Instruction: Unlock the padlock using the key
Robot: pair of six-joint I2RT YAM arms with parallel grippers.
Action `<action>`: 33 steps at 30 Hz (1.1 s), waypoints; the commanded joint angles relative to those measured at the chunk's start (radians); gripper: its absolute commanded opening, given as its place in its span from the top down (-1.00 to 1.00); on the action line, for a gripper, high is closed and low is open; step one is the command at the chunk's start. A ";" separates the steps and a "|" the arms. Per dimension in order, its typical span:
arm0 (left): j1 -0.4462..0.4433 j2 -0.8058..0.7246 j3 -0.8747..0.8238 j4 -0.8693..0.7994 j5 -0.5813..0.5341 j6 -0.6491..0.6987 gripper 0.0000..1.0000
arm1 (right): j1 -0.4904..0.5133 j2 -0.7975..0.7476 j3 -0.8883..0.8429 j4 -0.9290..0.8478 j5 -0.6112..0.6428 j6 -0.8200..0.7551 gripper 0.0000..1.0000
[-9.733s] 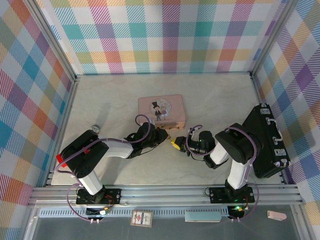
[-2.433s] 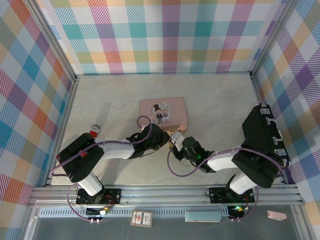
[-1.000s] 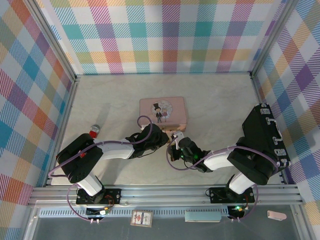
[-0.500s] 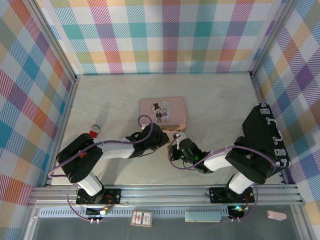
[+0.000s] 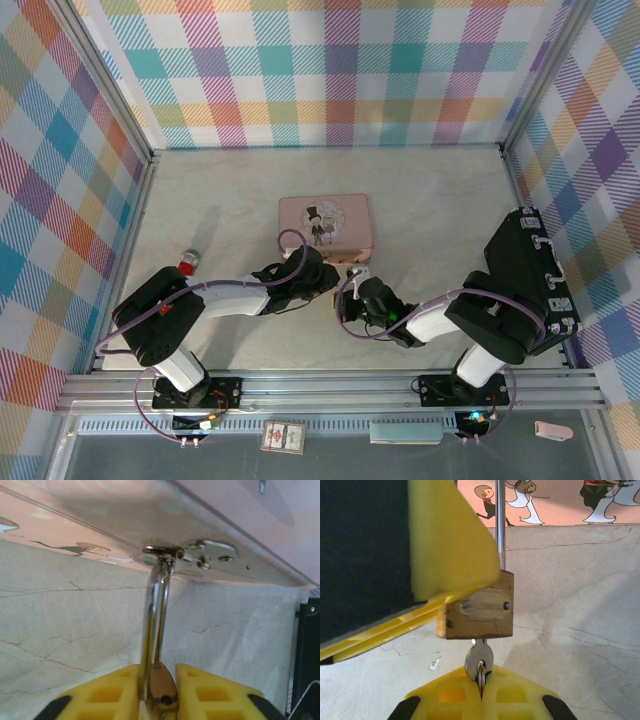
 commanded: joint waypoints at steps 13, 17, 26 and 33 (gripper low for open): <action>0.029 -0.111 -0.019 -0.048 -0.013 0.024 0.00 | -0.006 0.003 -0.013 0.052 0.009 0.039 1.00; 0.032 -0.154 -0.022 -0.112 -0.047 0.056 -0.10 | -0.006 0.004 -0.019 0.046 0.016 0.063 1.00; 0.090 -0.278 -0.042 -0.234 -0.105 0.177 -0.23 | -0.009 0.014 -0.026 0.023 0.037 0.104 1.00; 0.142 -0.354 -0.015 -0.336 -0.134 0.292 -0.38 | -0.020 -0.009 -0.008 -0.029 0.037 0.084 1.00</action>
